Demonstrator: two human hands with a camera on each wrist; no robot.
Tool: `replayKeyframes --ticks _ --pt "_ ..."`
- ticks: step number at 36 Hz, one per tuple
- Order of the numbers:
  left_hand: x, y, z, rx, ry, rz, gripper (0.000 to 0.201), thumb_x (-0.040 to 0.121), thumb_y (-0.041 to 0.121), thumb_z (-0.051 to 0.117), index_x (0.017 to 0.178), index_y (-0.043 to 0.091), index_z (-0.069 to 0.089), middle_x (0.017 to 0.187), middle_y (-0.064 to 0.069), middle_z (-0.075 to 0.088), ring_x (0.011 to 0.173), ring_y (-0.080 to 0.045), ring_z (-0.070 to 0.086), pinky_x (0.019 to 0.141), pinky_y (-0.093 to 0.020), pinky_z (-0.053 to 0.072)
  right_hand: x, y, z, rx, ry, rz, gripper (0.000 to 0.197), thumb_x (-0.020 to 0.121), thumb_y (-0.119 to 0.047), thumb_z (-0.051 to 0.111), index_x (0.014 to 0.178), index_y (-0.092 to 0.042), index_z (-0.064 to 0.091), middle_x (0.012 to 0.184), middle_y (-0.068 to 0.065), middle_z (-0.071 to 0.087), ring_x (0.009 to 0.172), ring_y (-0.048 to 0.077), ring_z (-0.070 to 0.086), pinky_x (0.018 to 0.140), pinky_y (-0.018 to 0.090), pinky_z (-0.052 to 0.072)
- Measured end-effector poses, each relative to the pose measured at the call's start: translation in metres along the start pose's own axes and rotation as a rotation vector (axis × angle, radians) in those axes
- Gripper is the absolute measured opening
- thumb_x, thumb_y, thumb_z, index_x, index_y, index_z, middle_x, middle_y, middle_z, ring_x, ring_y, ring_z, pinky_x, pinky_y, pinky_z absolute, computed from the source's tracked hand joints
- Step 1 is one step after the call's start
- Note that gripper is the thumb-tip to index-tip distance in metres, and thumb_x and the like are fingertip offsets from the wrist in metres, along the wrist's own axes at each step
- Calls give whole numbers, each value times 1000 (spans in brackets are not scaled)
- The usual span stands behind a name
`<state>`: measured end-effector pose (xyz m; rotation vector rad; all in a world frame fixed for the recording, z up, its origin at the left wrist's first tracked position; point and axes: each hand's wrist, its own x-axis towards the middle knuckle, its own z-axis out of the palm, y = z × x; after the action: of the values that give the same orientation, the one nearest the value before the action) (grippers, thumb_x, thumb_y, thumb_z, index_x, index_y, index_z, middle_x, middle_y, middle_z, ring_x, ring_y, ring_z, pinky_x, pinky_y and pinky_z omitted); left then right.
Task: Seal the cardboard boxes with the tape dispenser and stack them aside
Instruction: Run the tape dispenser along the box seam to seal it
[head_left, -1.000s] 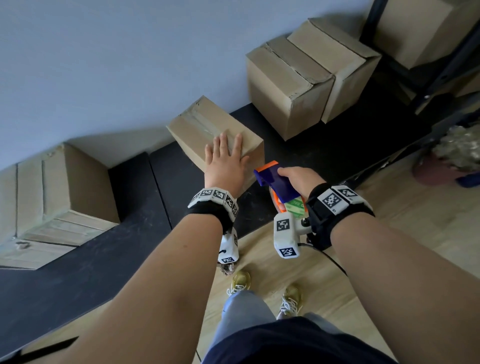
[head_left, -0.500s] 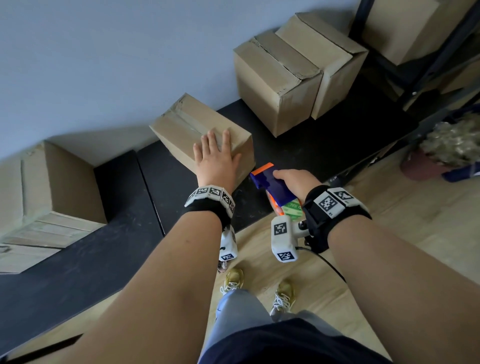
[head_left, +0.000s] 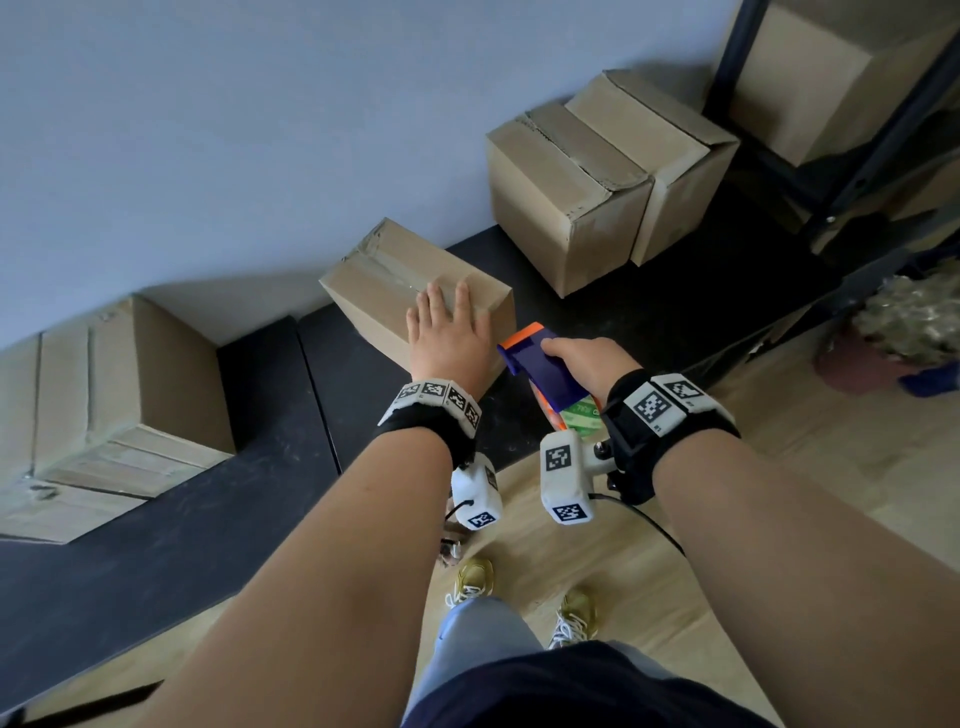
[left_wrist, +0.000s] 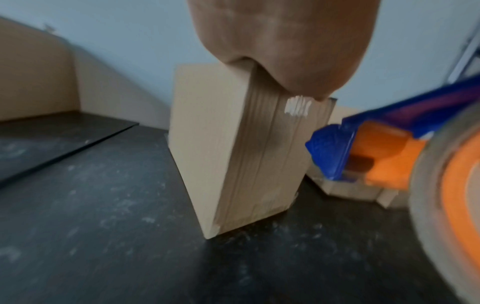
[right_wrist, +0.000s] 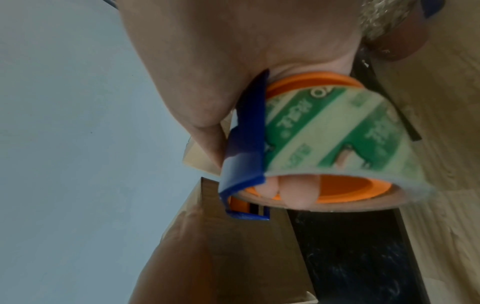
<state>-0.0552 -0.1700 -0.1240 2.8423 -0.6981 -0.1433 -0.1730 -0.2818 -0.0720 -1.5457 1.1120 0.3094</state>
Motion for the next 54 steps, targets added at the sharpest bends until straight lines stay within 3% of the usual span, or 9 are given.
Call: replayKeyframes --ticks 4,10,20,23,26,34,43,47,54 --pt "1 -14 -24 -223 19 -42 53 99 18 33 150 23 21 161 1 11 145 -22 18 115 -39 25 -2 -9 0 -40 53 -73 51 91 -42 58 119 1 60 120 17 63 109 30 60 100 39 46" --pt "6 -47 -41 284 -120 197 82 83 -4 52 151 27 17 161 -2 6 148 -29 3 119 -52 3 1 -18 -5 -46 116 -147 47 91 -42 57 113 -1 62 115 15 63 94 27 55 78 30 38" --pt "-6 -34 -39 470 -22 204 75 75 50 65 139 26 35 129 -5 51 114 -28 52 95 -40 40 -8 -28 -11 130 129 -168 56 81 -47 65 109 1 63 102 17 67 87 36 67 59 37 59" --pt "-8 -26 -40 495 -1 171 69 75 57 61 131 20 45 121 -7 52 107 -29 55 90 -39 42 -9 -28 -19 140 134 -220 53 88 -45 63 105 4 60 96 13 63 70 25 61 33 13 39" --pt "-8 -18 -39 481 11 120 67 79 66 54 121 15 51 114 -7 53 100 -27 58 85 -38 44 -7 -30 -25 95 199 -284 50 89 -54 58 93 -4 60 87 7 59 67 20 53 46 22 39" --pt "-5 -10 -41 244 0 0 76 76 74 55 123 14 51 120 -6 47 110 -27 53 82 -40 47 -1 -30 -34 119 207 -318 53 84 -58 63 92 -6 64 89 5 64 88 24 61 85 35 46" --pt "39 -3 -67 -962 -268 -351 43 98 43 41 77 12 63 75 -2 62 61 -20 54 58 -27 40 -5 -34 -34 188 135 -358 48 80 -53 70 88 -6 70 80 2 68 77 19 64 66 27 46" --pt "42 -1 -81 -1072 -442 -373 61 95 59 34 86 9 68 82 -6 71 58 -18 58 55 -25 41 -6 -37 -32 152 112 -395 50 81 -53 69 88 -4 71 80 6 70 72 20 64 63 27 45" --pt "43 0 -85 -1156 -454 -275 22 93 36 56 84 16 61 60 -6 59 44 -13 42 40 -23 27 -10 -41 -29 86 96 -408 52 81 -55 67 87 -4 70 79 6 69 71 19 64 61 26 44"
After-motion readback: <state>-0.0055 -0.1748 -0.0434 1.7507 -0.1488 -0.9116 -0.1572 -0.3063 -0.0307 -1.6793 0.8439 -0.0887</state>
